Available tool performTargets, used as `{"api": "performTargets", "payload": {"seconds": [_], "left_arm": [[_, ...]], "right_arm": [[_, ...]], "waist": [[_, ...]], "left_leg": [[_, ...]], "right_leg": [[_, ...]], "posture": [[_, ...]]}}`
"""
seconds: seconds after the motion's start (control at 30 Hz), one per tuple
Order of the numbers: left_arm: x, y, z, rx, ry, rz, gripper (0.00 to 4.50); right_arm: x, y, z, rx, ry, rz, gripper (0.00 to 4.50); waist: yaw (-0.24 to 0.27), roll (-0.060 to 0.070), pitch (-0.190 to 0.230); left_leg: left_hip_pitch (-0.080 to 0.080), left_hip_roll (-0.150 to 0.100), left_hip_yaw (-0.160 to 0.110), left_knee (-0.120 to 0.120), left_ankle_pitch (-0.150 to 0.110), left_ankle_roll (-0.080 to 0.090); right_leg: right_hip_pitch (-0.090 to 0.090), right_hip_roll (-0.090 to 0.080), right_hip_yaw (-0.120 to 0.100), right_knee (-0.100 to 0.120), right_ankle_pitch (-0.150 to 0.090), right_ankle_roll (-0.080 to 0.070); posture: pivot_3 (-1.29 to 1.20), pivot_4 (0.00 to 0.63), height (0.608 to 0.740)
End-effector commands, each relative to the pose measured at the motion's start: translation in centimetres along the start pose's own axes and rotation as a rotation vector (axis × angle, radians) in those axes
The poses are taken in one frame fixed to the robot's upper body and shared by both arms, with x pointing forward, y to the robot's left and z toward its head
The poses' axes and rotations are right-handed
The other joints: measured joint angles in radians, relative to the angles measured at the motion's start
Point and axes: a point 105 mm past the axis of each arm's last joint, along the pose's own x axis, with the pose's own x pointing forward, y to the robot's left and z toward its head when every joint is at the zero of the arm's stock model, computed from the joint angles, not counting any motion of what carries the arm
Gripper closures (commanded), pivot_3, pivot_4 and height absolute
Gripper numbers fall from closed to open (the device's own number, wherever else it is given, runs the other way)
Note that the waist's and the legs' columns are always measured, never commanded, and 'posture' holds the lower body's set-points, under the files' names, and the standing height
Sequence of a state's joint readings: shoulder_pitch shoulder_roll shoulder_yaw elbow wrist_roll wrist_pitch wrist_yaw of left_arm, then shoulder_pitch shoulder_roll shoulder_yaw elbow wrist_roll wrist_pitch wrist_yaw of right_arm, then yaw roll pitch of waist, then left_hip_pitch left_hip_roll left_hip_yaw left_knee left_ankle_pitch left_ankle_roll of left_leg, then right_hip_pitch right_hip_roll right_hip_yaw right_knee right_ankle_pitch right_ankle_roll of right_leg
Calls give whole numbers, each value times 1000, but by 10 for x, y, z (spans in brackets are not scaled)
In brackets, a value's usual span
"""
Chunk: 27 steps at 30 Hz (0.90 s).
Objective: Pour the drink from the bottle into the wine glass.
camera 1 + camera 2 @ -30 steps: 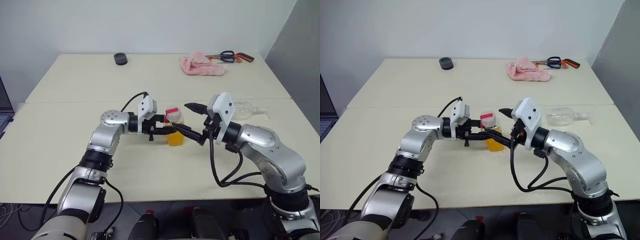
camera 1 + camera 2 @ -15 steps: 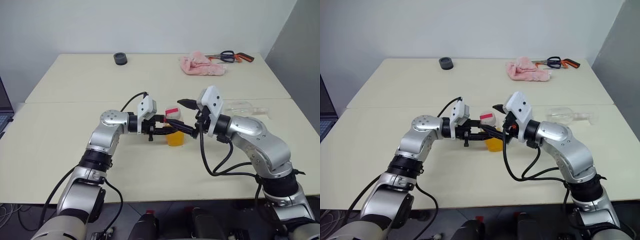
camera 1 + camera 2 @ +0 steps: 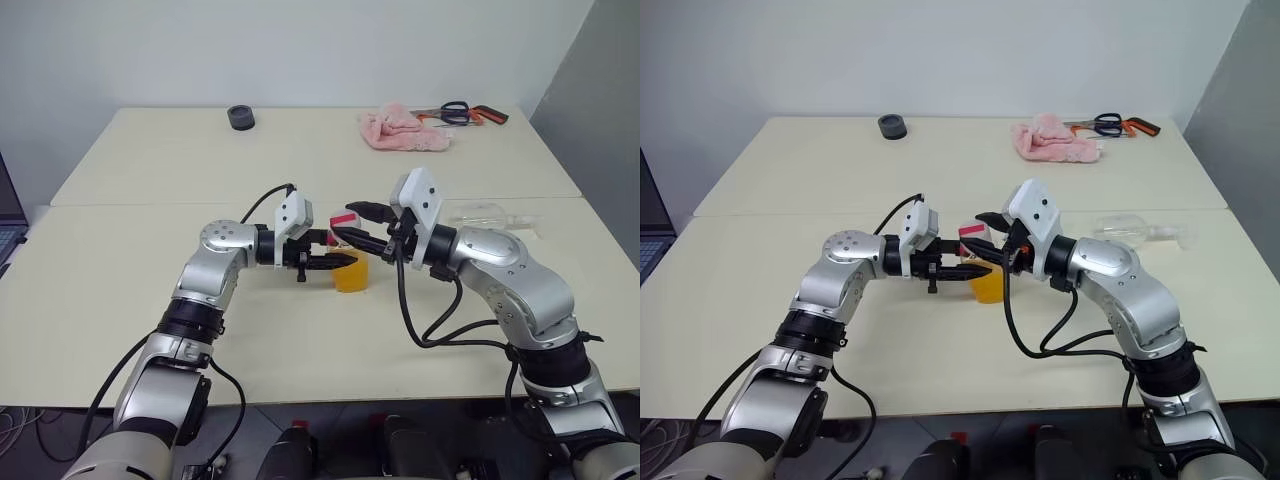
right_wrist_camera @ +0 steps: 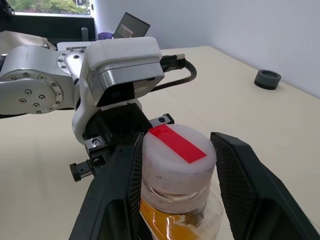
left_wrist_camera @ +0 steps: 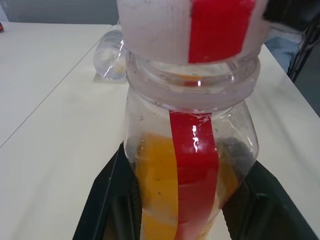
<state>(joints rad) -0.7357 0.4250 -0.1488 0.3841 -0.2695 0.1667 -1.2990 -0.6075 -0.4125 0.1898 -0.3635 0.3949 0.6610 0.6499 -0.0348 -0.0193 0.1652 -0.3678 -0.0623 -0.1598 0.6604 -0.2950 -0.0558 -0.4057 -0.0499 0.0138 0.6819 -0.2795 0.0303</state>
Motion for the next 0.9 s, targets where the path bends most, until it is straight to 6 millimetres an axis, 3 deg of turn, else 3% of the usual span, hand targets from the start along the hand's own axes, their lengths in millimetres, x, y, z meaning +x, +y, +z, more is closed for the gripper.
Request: {"api": "performTargets", "payload": {"seconds": [0.03, 0.23, 0.5, 0.9], "left_arm": [[-1, 0, 11, 48, -19, -2, 2849], [-2, 0, 11, 46, -17, 0, 2851], [-4, 1, 10, 46, -12, 6, 2862], [-7, 2, 14, 55, -13, 7, 2863]], "right_arm": [[0, 3, 10, -35, -30, 15, 2720], [-2, -1, 17, -74, -80, -22, 2723], [-10, -3, 16, 12, -126, -54, 2758], [-56, -15, 5, 50, -70, -172, 2775]], "waist": [[0, 0, 0], [0, 0, 0], [0, 0, 0], [1, 0, 0]], "left_leg": [[0, 0, 0, 0, 0, 0], [0, 0, 0, 0, 0, 0], [0, 0, 0, 0, 0, 0], [0, 0, 0, 0, 0, 0]], "right_leg": [[0, 0, 0, 0, 0, 0], [0, 0, 0, 0, 0, 0], [0, 0, 0, 0, 0, 0], [0, 0, 0, 0, 0, 0]], "posture": [[0, 150, 740], [0, 150, 740], [0, 150, 740], [0, 150, 740]]}}
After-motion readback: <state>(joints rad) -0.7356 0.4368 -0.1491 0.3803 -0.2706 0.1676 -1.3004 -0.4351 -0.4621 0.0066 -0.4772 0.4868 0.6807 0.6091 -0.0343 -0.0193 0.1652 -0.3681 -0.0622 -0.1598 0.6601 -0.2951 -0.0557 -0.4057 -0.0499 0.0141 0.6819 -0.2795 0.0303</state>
